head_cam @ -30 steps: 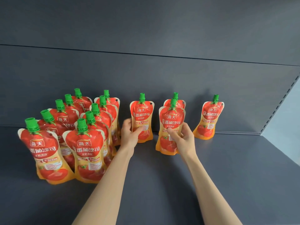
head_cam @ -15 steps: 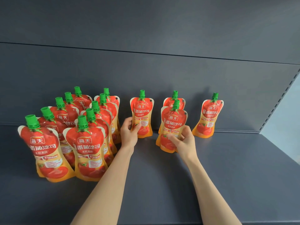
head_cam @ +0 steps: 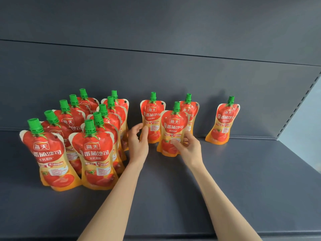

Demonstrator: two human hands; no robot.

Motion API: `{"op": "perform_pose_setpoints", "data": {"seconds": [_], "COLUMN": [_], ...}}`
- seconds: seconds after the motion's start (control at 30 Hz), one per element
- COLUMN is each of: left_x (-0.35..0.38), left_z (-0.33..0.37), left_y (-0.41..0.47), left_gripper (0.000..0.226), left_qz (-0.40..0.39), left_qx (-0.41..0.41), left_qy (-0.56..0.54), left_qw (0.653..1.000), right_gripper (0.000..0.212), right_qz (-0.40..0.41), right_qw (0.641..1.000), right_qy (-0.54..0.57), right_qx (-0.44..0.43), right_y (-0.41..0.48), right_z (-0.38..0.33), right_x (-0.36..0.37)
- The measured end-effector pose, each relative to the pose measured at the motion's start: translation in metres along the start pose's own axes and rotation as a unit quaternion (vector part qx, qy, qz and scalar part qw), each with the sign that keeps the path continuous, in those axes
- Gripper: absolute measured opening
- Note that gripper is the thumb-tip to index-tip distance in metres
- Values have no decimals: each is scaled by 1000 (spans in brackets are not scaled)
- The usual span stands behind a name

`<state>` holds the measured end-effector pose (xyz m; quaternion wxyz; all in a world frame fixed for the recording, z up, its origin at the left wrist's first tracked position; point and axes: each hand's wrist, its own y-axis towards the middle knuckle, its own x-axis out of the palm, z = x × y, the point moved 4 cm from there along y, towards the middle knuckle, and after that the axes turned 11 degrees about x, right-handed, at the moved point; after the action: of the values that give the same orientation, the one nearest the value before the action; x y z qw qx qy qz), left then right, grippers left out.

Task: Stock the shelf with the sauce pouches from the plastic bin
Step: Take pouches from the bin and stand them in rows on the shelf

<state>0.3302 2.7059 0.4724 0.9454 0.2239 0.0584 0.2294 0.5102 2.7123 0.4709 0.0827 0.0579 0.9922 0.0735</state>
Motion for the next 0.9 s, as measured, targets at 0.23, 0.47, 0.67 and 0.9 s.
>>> {"op": "perform_pose_setpoints", "data": {"seconds": [0.23, 0.47, 0.67, 0.9], "left_x": [4, 6, 3, 2], "left_z": [9, -6, -8, -10], "left_y": [-7, -4, -2, -3], "left_gripper": [30, 27, 31, 30], "left_qz": [-90, -101, -97, -100], "left_qx": [9, 2, 6, 7], "left_qy": [-49, -36, -37, -39], "left_qw": [995, 994, 995, 994], "right_gripper": [22, 35, 71, 42], "right_qz": [-11, 140, 100, 53], "right_qw": [999, 990, 993, 995], "right_qy": [-25, -9, -40, -53], "right_qx": [-19, -29, 47, 65], "right_y": [2, 14, 43, 49], "right_z": [-15, -4, 8, 15], "right_x": [36, -3, -18, -3]}}
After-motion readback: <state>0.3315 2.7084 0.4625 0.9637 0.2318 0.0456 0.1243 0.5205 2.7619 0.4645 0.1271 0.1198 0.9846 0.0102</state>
